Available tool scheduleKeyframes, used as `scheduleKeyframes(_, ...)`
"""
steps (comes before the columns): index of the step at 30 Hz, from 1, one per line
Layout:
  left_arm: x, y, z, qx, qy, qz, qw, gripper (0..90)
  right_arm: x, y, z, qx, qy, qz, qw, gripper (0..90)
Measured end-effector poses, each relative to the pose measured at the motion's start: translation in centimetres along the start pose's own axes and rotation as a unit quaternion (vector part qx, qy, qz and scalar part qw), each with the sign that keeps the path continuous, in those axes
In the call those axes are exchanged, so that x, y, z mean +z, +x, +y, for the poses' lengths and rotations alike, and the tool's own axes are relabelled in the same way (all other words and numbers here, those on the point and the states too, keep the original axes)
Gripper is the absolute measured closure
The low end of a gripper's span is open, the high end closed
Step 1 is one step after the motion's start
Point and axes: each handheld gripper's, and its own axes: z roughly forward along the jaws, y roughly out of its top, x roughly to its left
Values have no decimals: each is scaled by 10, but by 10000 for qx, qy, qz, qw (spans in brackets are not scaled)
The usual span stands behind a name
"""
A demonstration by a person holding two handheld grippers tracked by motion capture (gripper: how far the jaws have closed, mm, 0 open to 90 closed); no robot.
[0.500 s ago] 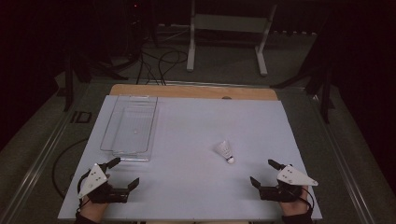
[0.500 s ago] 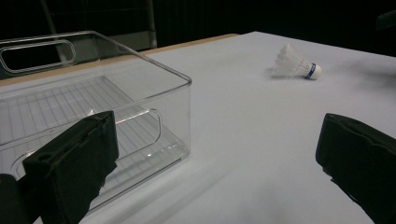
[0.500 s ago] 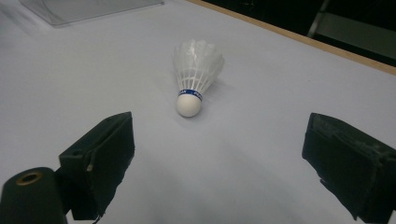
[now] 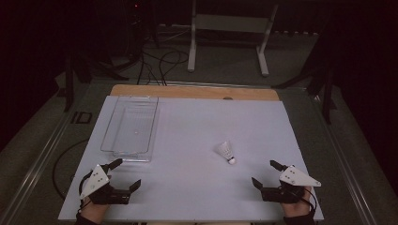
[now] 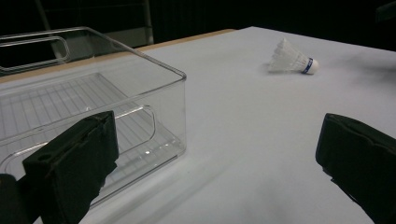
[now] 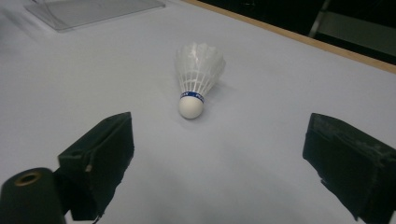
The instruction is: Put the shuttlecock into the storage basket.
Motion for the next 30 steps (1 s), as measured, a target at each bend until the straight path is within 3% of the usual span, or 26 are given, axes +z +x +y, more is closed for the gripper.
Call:
scheduleKeyframes(20,-2,1,0,-70,-37,2,10000,2,-14,8,22,-122,148,-252,9995,74)
scheduleKeyframes(30,-1,2,0,-69,-29,-9,10000,2,-21,5,37,31,183,-200,9996,74)
